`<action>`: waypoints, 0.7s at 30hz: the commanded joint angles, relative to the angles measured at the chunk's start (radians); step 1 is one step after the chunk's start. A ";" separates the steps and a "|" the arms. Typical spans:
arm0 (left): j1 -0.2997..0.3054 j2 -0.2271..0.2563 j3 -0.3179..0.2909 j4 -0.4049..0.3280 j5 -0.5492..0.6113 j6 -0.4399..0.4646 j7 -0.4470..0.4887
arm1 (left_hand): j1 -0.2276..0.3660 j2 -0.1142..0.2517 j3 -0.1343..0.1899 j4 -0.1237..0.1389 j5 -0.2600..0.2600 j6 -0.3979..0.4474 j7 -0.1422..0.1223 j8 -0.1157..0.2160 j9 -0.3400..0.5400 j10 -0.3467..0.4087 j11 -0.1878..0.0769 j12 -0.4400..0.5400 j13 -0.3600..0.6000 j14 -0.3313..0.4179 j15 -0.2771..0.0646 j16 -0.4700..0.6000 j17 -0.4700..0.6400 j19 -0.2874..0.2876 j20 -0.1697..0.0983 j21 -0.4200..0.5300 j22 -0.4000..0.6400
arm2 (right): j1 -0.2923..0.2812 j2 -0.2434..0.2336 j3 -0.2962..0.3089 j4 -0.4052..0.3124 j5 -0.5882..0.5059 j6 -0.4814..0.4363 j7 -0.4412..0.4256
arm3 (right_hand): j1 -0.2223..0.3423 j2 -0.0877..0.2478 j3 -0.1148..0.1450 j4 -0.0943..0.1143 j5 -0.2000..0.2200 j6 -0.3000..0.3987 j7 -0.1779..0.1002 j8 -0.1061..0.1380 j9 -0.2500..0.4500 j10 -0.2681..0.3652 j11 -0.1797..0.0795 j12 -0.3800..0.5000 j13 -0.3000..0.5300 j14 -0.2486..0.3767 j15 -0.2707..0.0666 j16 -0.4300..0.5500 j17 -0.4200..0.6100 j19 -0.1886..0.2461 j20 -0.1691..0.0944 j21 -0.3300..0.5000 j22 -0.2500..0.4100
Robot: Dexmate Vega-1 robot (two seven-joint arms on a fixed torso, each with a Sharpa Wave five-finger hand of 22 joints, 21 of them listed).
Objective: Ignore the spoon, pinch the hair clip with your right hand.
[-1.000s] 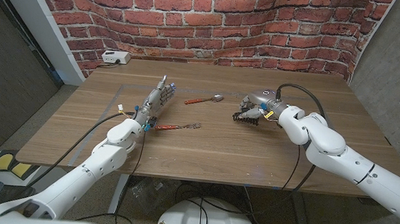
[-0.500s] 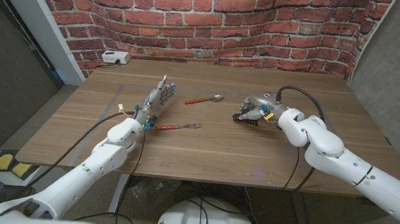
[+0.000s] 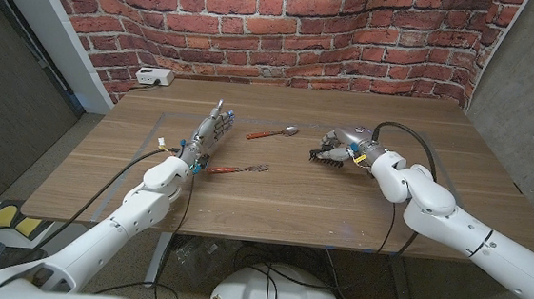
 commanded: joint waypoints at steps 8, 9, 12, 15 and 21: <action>-0.010 0.002 -0.003 0.015 -0.009 0.004 -0.014 | 0.003 0.002 -0.005 0.001 0.000 0.008 0.005 -0.002 0.004 0.005 -0.001 -0.002 0.006 0.011 0.004 0.000 0.004 0.000 0.007 -0.002 0.004 | -0.018 0.058 -0.031 0.058 0.056 -0.055 -0.133 | -0.022 -0.005 -0.008 0.004 0.003 -0.036 -0.001 -0.008 0.006 -0.039 0.004 -0.001 0.003 -0.032 -0.046 0.001 0.004 0.001 0.009 -0.005 -0.001; -0.011 0.002 -0.003 0.017 -0.009 0.004 -0.015 | 0.003 0.002 -0.005 0.001 0.000 0.009 0.005 -0.002 0.004 0.005 -0.001 -0.002 0.006 0.011 0.003 0.000 0.004 0.000 0.006 -0.001 0.004 | -0.017 0.058 -0.034 0.060 0.058 -0.056 -0.135 | -0.023 -0.005 -0.008 0.004 0.004 -0.039 -0.001 -0.009 0.006 -0.043 0.006 -0.001 0.003 -0.035 -0.046 0.001 0.004 -0.001 0.011 -0.006 -0.001; -0.014 0.004 -0.003 0.017 -0.009 0.006 -0.017 | 0.004 0.002 -0.005 0.001 0.000 0.009 0.006 -0.002 0.004 0.004 -0.001 -0.002 0.006 0.011 0.003 0.000 0.004 0.000 0.007 -0.002 0.004 | -0.012 0.061 -0.044 0.064 0.057 -0.067 -0.140 | -0.026 -0.006 -0.011 0.004 0.005 -0.055 0.002 -0.010 0.006 -0.065 0.010 -0.003 0.003 -0.051 -0.041 0.000 0.004 -0.008 0.017 -0.009 -0.001; -0.014 0.006 -0.004 0.017 -0.008 0.005 -0.016 | 0.004 0.002 -0.005 0.001 0.000 0.009 0.005 -0.002 0.004 0.004 -0.001 -0.002 0.006 0.011 0.004 0.000 0.004 0.000 0.007 -0.002 0.004 | -0.008 0.062 -0.054 0.069 0.052 -0.071 -0.151 | -0.028 -0.008 -0.012 0.002 0.006 -0.079 0.010 -0.014 0.007 -0.086 0.012 -0.003 0.004 -0.067 -0.038 0.000 0.004 -0.014 0.021 -0.013 -0.001; -0.018 0.008 -0.006 0.018 -0.009 0.007 -0.021 | 0.004 0.003 -0.006 0.001 0.000 0.009 0.004 -0.002 0.004 0.005 0.000 -0.002 0.006 0.012 0.004 0.000 0.004 -0.001 0.008 -0.002 0.004 | -0.011 0.061 -0.063 0.067 0.049 -0.088 -0.166 | -0.033 -0.009 -0.016 0.001 0.008 -0.119 0.016 -0.016 0.007 -0.131 0.016 -0.006 0.004 -0.091 -0.034 0.001 0.005 -0.021 0.028 -0.017 -0.001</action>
